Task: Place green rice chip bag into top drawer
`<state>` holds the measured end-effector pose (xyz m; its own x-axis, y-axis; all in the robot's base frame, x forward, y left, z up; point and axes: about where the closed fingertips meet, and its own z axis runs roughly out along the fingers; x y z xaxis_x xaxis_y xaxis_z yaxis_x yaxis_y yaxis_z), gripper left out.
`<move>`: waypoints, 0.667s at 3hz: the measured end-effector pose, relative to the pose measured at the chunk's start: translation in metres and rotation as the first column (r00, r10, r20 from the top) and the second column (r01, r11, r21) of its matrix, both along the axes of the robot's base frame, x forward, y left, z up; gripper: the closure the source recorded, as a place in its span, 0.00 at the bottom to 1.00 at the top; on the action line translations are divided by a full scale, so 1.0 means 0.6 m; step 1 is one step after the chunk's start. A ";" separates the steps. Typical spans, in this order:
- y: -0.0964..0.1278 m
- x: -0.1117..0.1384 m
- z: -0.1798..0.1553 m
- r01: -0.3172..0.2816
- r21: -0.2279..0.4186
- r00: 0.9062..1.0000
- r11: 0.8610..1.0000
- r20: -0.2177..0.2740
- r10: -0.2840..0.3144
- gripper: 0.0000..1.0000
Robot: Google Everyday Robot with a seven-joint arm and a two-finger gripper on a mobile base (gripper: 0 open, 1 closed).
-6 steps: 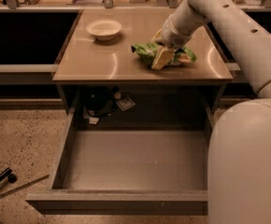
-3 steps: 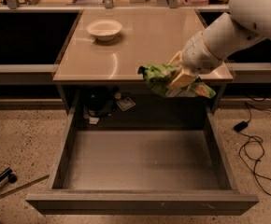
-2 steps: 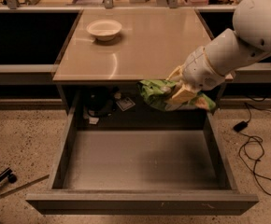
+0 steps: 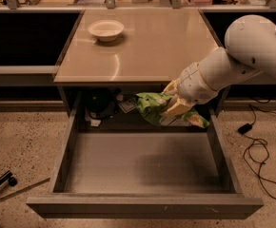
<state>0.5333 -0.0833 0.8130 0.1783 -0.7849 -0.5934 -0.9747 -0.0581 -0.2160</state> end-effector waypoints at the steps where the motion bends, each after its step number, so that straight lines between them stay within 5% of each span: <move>1: 0.017 -0.041 -0.043 0.031 0.066 0.999 0.997 -0.010 -0.031 1.00; 2: 0.043 -0.093 -0.135 0.041 0.149 0.997 0.988 -0.066 -0.031 1.00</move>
Offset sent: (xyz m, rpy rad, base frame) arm -0.0922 0.0417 -0.1504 0.2575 0.1367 -0.0462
